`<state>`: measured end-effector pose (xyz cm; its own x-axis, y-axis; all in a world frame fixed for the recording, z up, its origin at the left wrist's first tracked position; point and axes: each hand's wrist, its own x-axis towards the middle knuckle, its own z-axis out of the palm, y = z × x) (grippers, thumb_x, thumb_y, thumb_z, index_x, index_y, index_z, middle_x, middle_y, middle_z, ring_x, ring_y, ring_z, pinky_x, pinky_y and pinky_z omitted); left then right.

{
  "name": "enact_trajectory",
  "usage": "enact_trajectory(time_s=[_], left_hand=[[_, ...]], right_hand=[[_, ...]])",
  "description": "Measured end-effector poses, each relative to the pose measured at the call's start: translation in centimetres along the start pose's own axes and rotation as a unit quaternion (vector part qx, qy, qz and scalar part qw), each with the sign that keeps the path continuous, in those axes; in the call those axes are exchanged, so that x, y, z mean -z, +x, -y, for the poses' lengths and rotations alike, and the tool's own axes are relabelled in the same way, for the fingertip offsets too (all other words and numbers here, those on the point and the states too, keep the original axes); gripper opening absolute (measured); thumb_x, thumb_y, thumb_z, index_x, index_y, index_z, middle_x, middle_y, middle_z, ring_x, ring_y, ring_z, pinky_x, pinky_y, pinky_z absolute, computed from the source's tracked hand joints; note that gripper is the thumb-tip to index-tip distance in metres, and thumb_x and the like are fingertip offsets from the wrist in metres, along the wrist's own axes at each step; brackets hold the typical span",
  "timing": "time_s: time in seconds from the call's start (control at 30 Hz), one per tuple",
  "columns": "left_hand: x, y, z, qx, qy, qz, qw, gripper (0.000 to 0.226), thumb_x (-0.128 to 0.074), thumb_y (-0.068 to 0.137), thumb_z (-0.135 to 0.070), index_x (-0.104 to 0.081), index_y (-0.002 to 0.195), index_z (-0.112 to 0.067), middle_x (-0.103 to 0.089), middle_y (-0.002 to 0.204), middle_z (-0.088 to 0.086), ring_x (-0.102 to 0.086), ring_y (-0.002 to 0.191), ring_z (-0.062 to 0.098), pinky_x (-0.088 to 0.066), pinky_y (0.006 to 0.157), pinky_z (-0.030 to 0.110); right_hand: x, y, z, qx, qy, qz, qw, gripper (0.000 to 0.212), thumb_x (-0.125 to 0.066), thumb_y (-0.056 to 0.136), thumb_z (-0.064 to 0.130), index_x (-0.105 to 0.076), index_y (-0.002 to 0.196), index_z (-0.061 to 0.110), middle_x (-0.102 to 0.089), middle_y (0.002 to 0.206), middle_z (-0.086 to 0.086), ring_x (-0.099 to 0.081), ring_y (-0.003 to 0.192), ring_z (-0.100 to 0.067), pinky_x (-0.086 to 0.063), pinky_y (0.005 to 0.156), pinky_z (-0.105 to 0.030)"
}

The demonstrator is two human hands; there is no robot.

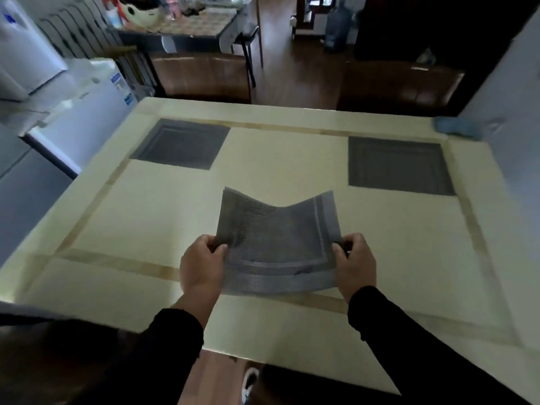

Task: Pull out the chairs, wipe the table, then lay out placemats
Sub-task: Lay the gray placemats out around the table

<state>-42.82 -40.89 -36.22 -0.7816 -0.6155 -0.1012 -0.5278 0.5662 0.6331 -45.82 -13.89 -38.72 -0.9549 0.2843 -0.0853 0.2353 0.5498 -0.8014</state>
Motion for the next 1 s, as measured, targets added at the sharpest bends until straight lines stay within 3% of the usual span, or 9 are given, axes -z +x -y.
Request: enact_trajectory(time_s=[0.23, 0.37, 0.53, 0.7, 0.83, 1.0], left_hand=[[0.1, 8.8, 3.3, 0.001, 0.029, 0.012, 1.000, 0.017, -0.078, 0.082, -0.030, -0.067, 0.091, -0.019, -0.074, 0.090, 0.002, -0.068, 0.085, 0.025, -0.044, 0.069, 0.028], [-0.4, 10.3, 5.0, -0.003, 0.066, 0.038, 0.997, 0.017, -0.074, 0.086, -0.034, -0.072, 0.089, -0.017, -0.074, 0.090, 0.007, -0.067, 0.082, 0.028, -0.041, 0.066, 0.028], [-1.0, 11.5, 6.0, -0.024, 0.110, 0.044, 0.993, 0.029, -0.061, 0.095, -0.036, -0.073, 0.086, -0.011, -0.072, 0.085, 0.015, -0.062, 0.073, 0.033, -0.045, 0.061, 0.033], [-1.4, 11.2, 4.9, -0.063, 0.138, 0.015, 0.988, 0.030, -0.053, 0.097, -0.034, -0.070, 0.086, -0.012, -0.069, 0.082, 0.015, -0.060, 0.069, 0.035, -0.044, 0.057, 0.034], [-1.0, 11.0, 3.9, -0.120, 0.276, 0.011, 0.954, 0.033, -0.053, 0.097, -0.035, -0.067, 0.079, -0.012, -0.060, 0.084, 0.014, -0.059, 0.073, 0.036, -0.045, 0.059, 0.036], [-0.7, 10.0, 1.5, -0.221, 0.440, -0.004, 0.870, 0.025, -0.063, 0.090, -0.026, -0.067, 0.071, -0.010, -0.059, 0.073, 0.016, -0.059, 0.066, 0.036, -0.036, 0.065, 0.041]], right_hand=[[-8.2, 1.1, 1.6, -0.083, -0.018, -0.026, 0.996, 0.016, -0.068, 0.092, 0.024, -0.059, 0.089, 0.010, -0.066, 0.084, -0.006, -0.060, 0.077, -0.026, -0.042, 0.070, -0.029], [-9.5, 1.3, 1.5, -0.106, -0.042, -0.005, 0.993, 0.016, -0.066, 0.093, 0.026, -0.062, 0.086, 0.011, -0.066, 0.082, -0.004, -0.059, 0.076, -0.023, -0.039, 0.068, -0.026], [-9.3, 1.5, 0.7, -0.107, -0.086, 0.008, 0.991, 0.015, -0.064, 0.094, 0.025, -0.064, 0.083, 0.015, -0.063, 0.077, 0.002, -0.057, 0.073, -0.018, -0.037, 0.066, -0.024], [-8.6, 1.9, -0.2, -0.071, -0.163, 0.021, 0.984, 0.027, -0.060, 0.097, 0.028, -0.063, 0.074, 0.014, -0.061, 0.075, -0.003, -0.054, 0.068, -0.021, -0.034, 0.063, -0.027], [-7.2, 2.0, -0.9, -0.034, -0.236, 0.041, 0.970, 0.031, -0.049, 0.102, 0.035, -0.058, 0.079, 0.016, -0.049, 0.084, 0.000, -0.047, 0.068, -0.020, -0.034, 0.062, -0.030], [-4.7, 2.8, -2.0, 0.004, -0.229, 0.049, 0.972, 0.028, -0.045, 0.103, 0.034, -0.044, 0.078, 0.022, -0.050, 0.082, 0.001, -0.043, 0.066, -0.022, -0.028, 0.060, -0.031]])
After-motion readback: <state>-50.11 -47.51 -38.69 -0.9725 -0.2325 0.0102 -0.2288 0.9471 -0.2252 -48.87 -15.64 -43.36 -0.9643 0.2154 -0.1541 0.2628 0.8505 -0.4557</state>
